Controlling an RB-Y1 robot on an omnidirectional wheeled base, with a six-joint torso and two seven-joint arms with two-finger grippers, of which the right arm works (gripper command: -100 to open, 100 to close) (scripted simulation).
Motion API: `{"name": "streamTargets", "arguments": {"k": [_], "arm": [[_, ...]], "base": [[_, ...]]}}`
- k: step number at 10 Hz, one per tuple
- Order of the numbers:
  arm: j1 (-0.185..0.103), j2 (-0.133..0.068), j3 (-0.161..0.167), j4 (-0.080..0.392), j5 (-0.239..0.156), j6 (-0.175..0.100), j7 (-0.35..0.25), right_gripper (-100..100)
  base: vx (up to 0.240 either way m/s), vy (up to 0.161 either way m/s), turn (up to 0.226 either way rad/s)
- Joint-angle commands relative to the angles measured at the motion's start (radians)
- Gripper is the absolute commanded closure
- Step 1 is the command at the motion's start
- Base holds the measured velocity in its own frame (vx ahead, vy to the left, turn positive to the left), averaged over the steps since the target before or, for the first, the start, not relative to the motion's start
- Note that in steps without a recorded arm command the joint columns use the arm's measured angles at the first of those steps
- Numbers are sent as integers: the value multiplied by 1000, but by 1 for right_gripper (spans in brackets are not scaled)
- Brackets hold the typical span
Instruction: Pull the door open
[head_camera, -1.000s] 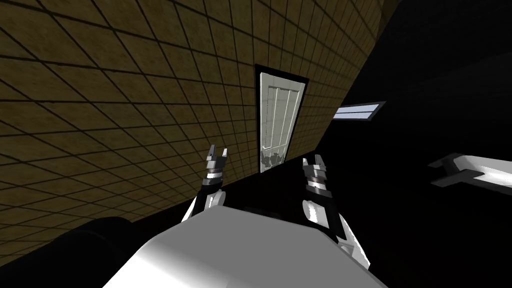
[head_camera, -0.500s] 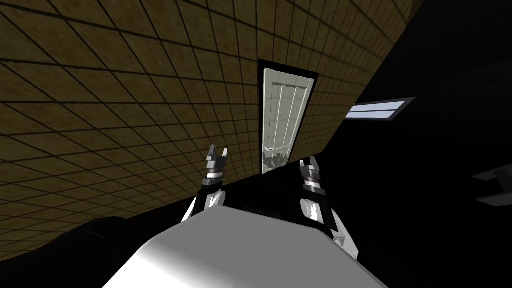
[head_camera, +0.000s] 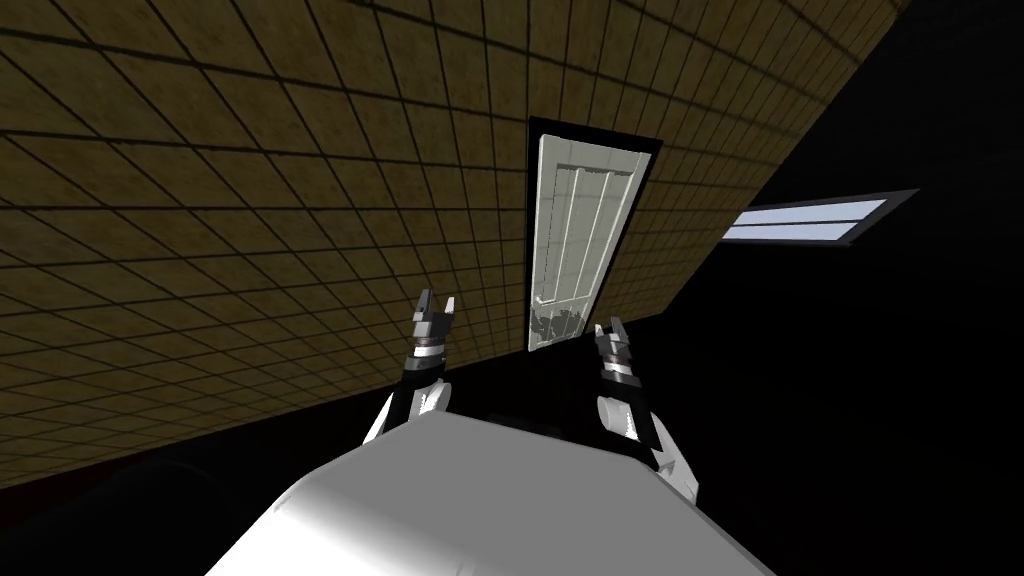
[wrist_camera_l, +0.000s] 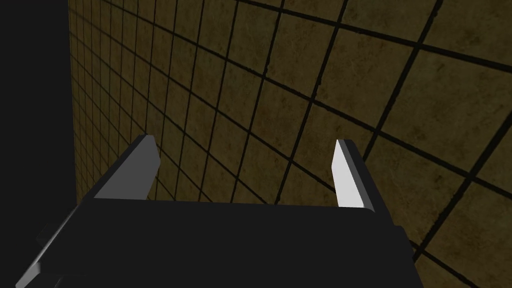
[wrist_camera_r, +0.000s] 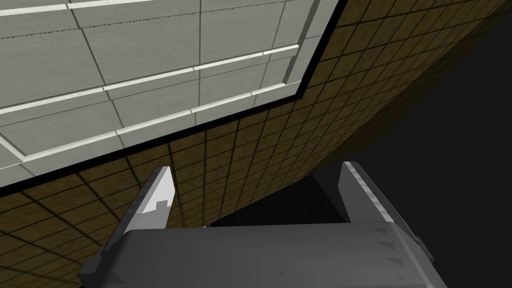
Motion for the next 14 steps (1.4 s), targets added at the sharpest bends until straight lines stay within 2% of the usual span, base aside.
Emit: {"name": "streamTargets", "arguments": {"k": [1, 3, 4, 5, 6, 7, 8, 10, 11, 12, 13, 14], "arm": [[-5, 1, 3, 34, 1, -4, 2, -100], [-35, -7, 2, 101, 1, -25, 3, -100], [-35, -7, 2, 118, 1, -25, 3, -100], [-50, -11, 2, 152, 0, -35, 3, -100], [-50, -11, 2, 161, 0, -35, 3, -100], [-65, -15, 2, 196, 0, -46, 3, -100], [-65, -15, 2, 204, 0, -46, 3, -100], [-96, -23, 1, 276, -1, -67, 3, -100], [-96, -23, 1, 291, -1, -67, 3, -100], [-111, -27, 1, 329, -2, -78, 3, -100], [-111, -27, 1, 335, -2, -78, 3, -100], [-126, -31, 1, 374, -2, -88, 4, -100]], "base": [[74, -44, 61], [60, -38, 125], [52, -34, 106], [43, -19, 120], [31, -17, 56], [42, -20, 123], [45, -22, 73], [58, -34, 147], [57, -38, 73], [52, -37, 131], [37, -35, 63], [47, -46, 122]]}}
